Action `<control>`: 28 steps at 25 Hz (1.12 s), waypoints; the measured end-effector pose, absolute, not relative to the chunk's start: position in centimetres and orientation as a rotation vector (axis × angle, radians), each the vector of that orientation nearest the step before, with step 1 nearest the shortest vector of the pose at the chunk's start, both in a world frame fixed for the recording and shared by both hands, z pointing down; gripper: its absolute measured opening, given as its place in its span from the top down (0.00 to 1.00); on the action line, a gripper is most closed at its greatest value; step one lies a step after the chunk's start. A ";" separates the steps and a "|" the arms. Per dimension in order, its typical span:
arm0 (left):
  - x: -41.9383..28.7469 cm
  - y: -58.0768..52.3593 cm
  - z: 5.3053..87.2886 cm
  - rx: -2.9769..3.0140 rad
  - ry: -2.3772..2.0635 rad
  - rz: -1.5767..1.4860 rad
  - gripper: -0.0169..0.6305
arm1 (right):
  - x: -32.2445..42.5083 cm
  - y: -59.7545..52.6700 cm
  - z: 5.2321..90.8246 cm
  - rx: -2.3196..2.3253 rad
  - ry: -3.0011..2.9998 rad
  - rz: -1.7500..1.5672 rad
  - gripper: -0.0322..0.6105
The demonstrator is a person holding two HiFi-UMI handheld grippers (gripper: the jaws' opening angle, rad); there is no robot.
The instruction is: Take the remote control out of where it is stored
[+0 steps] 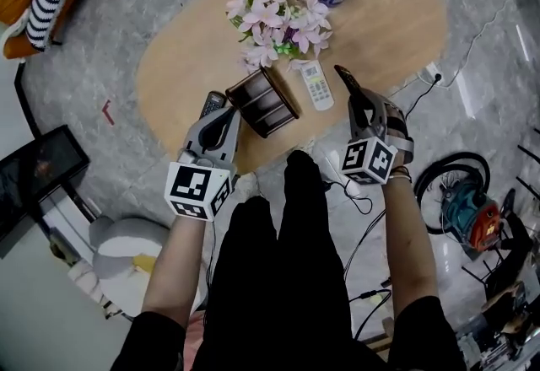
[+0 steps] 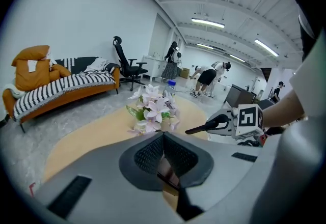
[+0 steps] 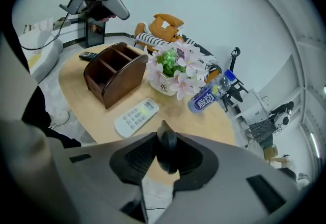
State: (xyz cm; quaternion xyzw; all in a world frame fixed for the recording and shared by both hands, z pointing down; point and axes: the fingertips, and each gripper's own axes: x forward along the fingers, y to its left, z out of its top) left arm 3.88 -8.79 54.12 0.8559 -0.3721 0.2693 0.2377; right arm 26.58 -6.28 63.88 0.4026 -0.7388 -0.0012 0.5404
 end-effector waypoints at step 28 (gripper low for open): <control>-1.3 -9.2 59.1 2.219 -1.175 0.869 0.96 | 29.8 -10.1 73.2 1.103 -1.665 0.327 0.79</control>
